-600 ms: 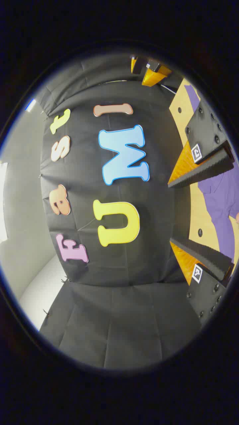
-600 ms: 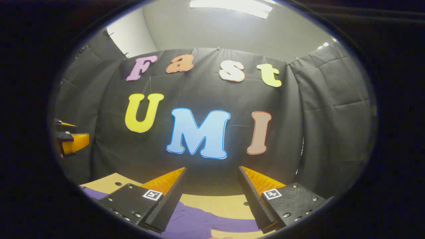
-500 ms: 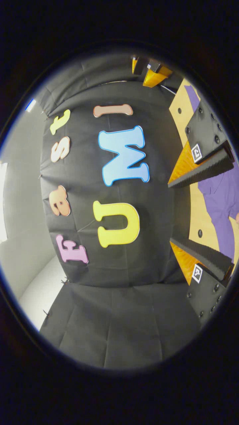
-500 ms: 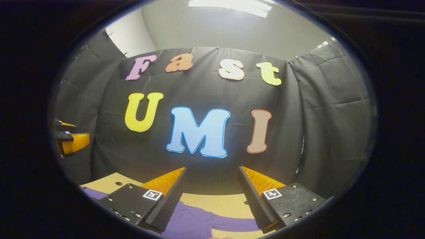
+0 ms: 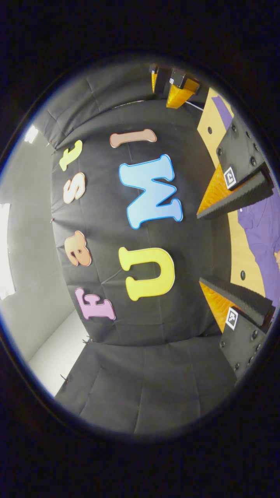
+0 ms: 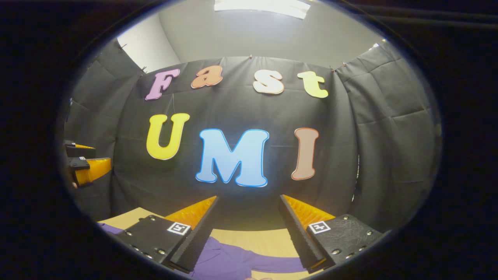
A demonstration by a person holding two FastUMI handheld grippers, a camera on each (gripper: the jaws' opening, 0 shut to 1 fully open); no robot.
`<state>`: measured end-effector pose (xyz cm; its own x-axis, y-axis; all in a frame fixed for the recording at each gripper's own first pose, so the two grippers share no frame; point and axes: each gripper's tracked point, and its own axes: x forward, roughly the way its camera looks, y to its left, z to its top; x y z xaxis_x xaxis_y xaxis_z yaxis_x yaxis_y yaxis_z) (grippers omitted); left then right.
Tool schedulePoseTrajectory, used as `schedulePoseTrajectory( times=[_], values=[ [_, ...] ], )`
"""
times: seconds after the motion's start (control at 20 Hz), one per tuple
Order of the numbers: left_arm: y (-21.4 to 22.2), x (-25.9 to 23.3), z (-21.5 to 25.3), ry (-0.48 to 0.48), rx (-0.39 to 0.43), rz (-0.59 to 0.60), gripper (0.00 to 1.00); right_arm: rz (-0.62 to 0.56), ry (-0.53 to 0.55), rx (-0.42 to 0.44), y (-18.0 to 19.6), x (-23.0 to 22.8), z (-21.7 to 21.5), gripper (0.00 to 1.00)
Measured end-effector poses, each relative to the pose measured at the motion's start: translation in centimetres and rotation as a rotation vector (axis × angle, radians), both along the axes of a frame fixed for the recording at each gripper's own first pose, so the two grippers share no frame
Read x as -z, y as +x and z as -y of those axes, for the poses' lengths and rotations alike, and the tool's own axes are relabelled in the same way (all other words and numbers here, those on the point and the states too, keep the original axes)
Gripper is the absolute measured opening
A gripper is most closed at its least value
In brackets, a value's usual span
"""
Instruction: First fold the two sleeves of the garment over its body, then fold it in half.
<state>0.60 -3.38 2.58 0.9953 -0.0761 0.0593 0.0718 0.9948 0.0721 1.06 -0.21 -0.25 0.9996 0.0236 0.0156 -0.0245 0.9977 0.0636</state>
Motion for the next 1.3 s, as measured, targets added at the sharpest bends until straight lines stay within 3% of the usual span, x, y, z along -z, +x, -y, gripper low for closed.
schedulePoseTrajectory(
  times=[0.05,0.45,0.95,1.3],
  values=[
    [0.1,0.0,0.3,-0.003,0.000,0.000,0.99,-0.001,-0.002,-0.005,0.0,0.2,-0.2,0.94],
    [0.0,0.9,0.7,-0.030,-0.008,-0.016,0.99,-0.044,-0.037,0.003,0.1,2.8,1.0,0.95],
    [-0.1,0.7,0.2,-0.014,-0.035,-0.015,0.99,-0.252,-0.111,0.182,1.9,13.1,11.4,0.95],
    [0.3,1.6,-0.5,-0.018,-0.073,-0.041,0.99,-0.424,-0.043,0.253,1.8,21.7,16.1,0.95]
  ],
)
